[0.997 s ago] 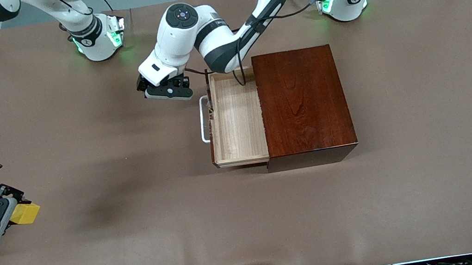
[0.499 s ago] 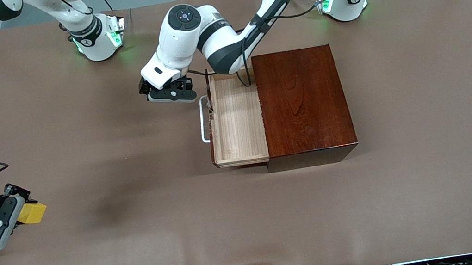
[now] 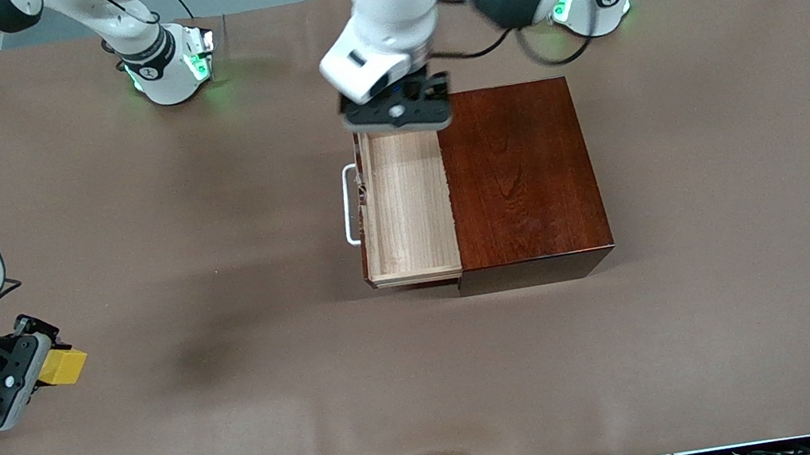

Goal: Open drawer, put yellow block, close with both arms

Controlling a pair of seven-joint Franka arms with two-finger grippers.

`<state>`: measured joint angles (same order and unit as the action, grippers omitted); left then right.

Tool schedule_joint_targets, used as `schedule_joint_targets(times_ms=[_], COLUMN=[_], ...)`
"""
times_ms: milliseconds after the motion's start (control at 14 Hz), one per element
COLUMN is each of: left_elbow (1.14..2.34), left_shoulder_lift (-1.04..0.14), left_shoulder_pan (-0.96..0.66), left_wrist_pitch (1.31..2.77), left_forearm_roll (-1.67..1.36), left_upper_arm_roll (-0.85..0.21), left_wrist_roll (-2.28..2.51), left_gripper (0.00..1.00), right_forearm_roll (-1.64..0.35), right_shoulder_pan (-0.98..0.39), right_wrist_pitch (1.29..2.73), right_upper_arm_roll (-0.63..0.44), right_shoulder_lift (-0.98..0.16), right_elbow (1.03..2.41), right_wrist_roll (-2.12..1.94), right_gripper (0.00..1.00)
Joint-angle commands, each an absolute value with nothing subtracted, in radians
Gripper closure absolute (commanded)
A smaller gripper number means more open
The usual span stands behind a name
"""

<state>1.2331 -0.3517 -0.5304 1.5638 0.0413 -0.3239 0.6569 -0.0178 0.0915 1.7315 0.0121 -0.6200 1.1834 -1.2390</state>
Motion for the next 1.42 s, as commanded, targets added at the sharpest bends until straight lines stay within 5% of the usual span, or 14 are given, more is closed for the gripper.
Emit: schedule_joint_targets(times_ms=[0,356,784,1353], left_elbow=[1.299,1.436,1.444,1.440], left_shoulder_lift=[-0.250,-0.085,-0.084,-0.103], left_shoulder_pan=[-0.410,-0.149,0.095,0.175], left_wrist_pitch=[1.462,1.428,1.416,1.457], left_forearm_roll=[0.057,0.072,0.020,0.029], left_upper_arm_roll=[-0.327,-0.333,-0.334,-0.328], left_wrist_roll=[0.462,0.220,0.209,0.151], left_gripper=[0.00,0.00,0.00,0.00], right_forearm_roll=[-0.025,-0.032,-0.034,-0.041], right_shoulder_pan=[0.065,0.005,-0.141,-0.408], right_wrist_pitch=[1.717,1.720,1.665,1.629], right_upper_arm_roll=[0.014,0.047,0.106,0.135], right_shoulder_lift=[-0.604,-0.606,-0.603,-0.578], right_elbow=[1.167,1.152,1.126,1.121], right_wrist_roll=[-1.238,-1.238,-1.201,-1.097], right_gripper=[1.00,1.00,1.00,1.00])
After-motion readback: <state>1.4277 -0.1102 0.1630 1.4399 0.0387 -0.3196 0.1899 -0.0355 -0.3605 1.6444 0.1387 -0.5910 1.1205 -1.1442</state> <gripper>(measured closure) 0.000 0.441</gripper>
